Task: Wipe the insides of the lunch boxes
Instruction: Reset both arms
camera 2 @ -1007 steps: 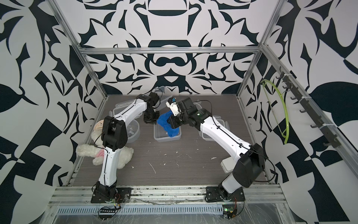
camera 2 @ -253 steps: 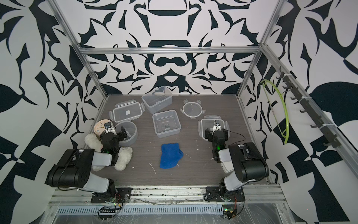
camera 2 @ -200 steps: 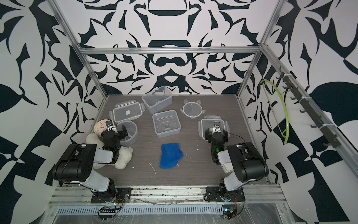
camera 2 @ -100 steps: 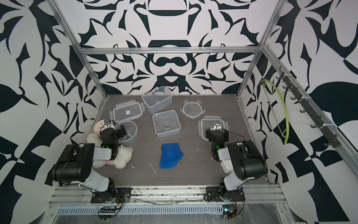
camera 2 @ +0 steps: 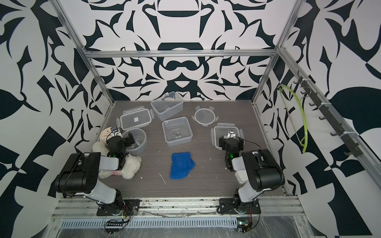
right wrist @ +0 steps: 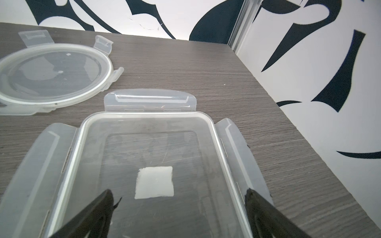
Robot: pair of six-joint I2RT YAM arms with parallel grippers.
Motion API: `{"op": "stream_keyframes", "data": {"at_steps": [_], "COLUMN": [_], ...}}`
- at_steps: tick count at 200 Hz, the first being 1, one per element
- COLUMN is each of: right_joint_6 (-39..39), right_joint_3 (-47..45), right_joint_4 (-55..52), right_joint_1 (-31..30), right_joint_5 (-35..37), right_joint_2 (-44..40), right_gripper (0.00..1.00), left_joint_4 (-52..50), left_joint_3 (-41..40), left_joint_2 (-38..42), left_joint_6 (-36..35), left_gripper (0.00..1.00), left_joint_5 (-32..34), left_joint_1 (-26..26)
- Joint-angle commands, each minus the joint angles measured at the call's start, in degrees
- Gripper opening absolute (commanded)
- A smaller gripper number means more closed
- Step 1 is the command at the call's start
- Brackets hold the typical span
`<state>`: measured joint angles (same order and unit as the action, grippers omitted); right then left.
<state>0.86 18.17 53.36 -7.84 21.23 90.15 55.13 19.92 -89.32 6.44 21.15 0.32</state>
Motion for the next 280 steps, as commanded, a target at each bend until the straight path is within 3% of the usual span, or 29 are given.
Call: {"op": "stream_keyframes", "data": {"at_steps": [1, 34, 45, 56, 66, 87, 100, 108, 115, 130, 218, 280], "right_joint_6": [0.14, -1.2, -4.74, -5.0, -5.57, -2.46, 0.19, -2.46, -5.02, -1.65, -0.56, -0.48], "right_joint_3": [1.56, 0.92, 2.6, 3.4, 1.36, -4.62, -3.48, -2.26, -0.9, -0.29, 1.83, 1.85], "right_joint_4": [0.29, 1.91, -6.27, -10.83, -5.26, 18.98, 8.52, 6.77, 6.58, 3.03, -0.66, -0.63], "right_joint_1": [0.19, 0.26, -4.58, -6.05, -6.17, -2.57, -1.51, -1.41, -2.0, -1.66, 0.61, 0.72], "right_joint_5": [-0.11, -3.82, 1.91, 0.82, 0.39, 5.98, 2.31, -4.1, -5.51, -0.9, -3.9, -3.92], "right_joint_2": [-1.03, -2.12, -7.26, -9.65, -8.66, 2.66, -1.7, -1.46, -0.23, -1.59, -1.26, -1.2], "right_gripper": [1.0, 1.0, 1.0, 0.99, 0.99, 0.99, 1.0, 0.99, 0.99, 1.0, 1.0, 0.99], "left_joint_4": [-0.9, -0.91, -0.85, -0.87, -0.86, -0.88, -0.92, -0.91, -0.84, -0.92, -1.59, -3.15], "left_joint_3": [0.64, 0.6, 0.64, 0.62, 0.62, 0.6, 0.61, 0.57, 0.59, 0.63, 0.42, 1.68], "left_joint_2": [0.33, 0.29, 0.33, 0.29, 0.32, 0.29, 0.29, 0.28, 0.26, 0.31, 0.91, 0.14], "left_joint_6": [0.33, 0.32, 0.31, 0.33, 0.33, 0.34, 0.41, 0.33, 0.29, 0.33, 3.43, 1.81], "left_gripper": [1.0, 1.0, 1.0, 1.0, 1.0, 1.0, 1.0, 1.0, 1.0, 1.0, 1.0, 1.0], "left_joint_5": [-0.57, -0.61, -0.55, -0.54, -0.51, -0.58, -0.59, -0.55, -0.57, -0.6, -0.8, -2.09], "left_joint_1": [0.1, 0.06, 0.08, 0.08, 0.1, 0.04, 0.11, 0.09, 0.12, 0.11, 1.65, 1.71]}}
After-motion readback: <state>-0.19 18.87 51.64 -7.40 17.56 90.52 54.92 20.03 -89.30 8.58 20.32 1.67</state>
